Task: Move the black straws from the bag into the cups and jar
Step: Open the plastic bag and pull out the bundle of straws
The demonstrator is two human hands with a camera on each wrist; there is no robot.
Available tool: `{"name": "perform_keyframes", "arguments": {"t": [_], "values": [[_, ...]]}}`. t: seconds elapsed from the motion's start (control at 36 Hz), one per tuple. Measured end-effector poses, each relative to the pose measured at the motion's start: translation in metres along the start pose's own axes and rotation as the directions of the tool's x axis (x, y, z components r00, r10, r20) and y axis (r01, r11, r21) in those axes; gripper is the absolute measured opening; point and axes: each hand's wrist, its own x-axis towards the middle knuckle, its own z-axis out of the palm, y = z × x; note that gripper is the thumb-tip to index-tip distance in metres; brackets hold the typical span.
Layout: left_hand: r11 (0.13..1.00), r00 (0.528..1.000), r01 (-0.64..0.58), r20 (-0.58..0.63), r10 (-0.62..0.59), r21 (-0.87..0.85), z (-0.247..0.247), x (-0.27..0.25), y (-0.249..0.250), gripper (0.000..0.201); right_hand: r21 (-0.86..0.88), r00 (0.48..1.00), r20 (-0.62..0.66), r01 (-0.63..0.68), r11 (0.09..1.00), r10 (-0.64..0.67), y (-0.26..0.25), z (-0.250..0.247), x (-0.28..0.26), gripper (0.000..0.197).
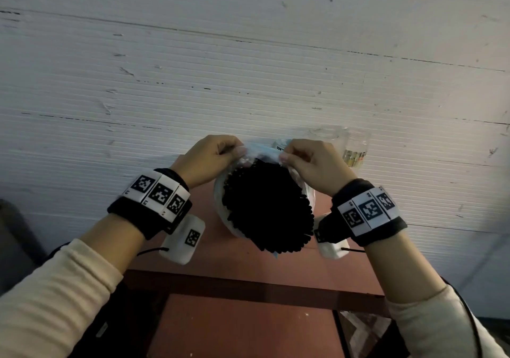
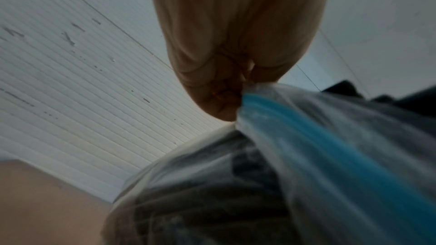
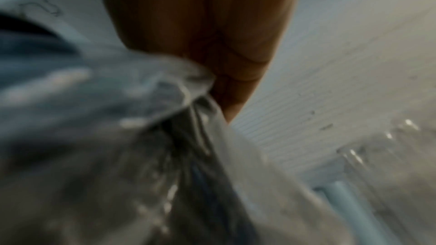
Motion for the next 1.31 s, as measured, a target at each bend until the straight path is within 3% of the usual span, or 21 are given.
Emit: {"name": "perform_keyframes", "arguments": {"t": [0.19, 0.25, 0.31, 0.33, 0.5, 0.81, 0.94, 1.08, 1.14, 1.25, 1.31], "values": [[0.971, 0.992, 0.127, 0.052, -0.119, -0.204, 0.002, 0.0, 0.0, 0.019, 0.09, 0.99, 0.131, -0.064, 0.994, 0.052, 0.011, 0.009, 0.008, 0.04], [0.94, 0.985, 0.168, 0.089, -0.148, -0.297, 0.004, -0.001, 0.0, 0.017, 0.106, 0.986, 0.152, -0.082, 0.991, 0.065, 0.016, 0.013, 0.01, 0.035], [0.922, 0.984, 0.173, 0.108, -0.144, -0.347, 0.004, 0.0, -0.001, 0.016, 0.152, 0.979, 0.179, -0.124, 0.981, 0.096, 0.019, 0.013, 0.011, 0.017], [0.925, 0.984, 0.17, 0.112, -0.14, -0.341, 0.004, 0.0, 0.0, 0.015, 0.188, 0.978, 0.185, -0.133, 0.973, 0.098, 0.02, 0.013, 0.011, 0.008], [0.94, 0.983, 0.174, 0.111, -0.147, -0.292, 0.007, 0.002, -0.001, 0.019, 0.251, 0.99, 0.139, -0.029, 0.967, -0.006, 0.01, 0.006, 0.008, 0.012], [0.931, 0.978, 0.203, 0.099, -0.181, -0.302, 0.01, -0.002, -0.012, 0.024, 0.222, 0.949, 0.297, 0.037, 0.974, -0.104, 0.011, 0.005, 0.025, 0.009], [0.943, 0.975, 0.218, 0.085, -0.203, -0.251, 0.013, -0.001, -0.012, 0.023, 0.115, 0.933, 0.355, 0.013, 0.993, -0.053, 0.017, 0.013, 0.031, 0.022], [0.954, 0.98, 0.198, 0.061, -0.189, -0.225, 0.013, 0.0, -0.007, 0.015, 0.098, 0.959, 0.284, -0.015, 0.995, -0.014, 0.025, 0.015, 0.032, 0.02], [0.928, 0.973, 0.229, 0.075, -0.216, -0.293, 0.011, -0.001, -0.004, 0.016, 0.07, 0.965, 0.263, -0.005, 0.998, -0.014, 0.026, 0.01, 0.026, 0.013], [0.763, 0.938, 0.345, 0.169, -0.302, -0.547, 0.003, -0.005, -0.002, 0.021, 0.095, 0.978, 0.21, -0.029, 0.995, 0.008, 0.025, 0.0, 0.007, 0.02], [0.759, 0.932, 0.36, 0.164, -0.324, -0.542, 0.0, -0.007, -0.007, 0.02, 0.126, 0.98, 0.183, -0.097, 0.987, 0.073, 0.027, -0.003, -0.002, 0.025]]}}
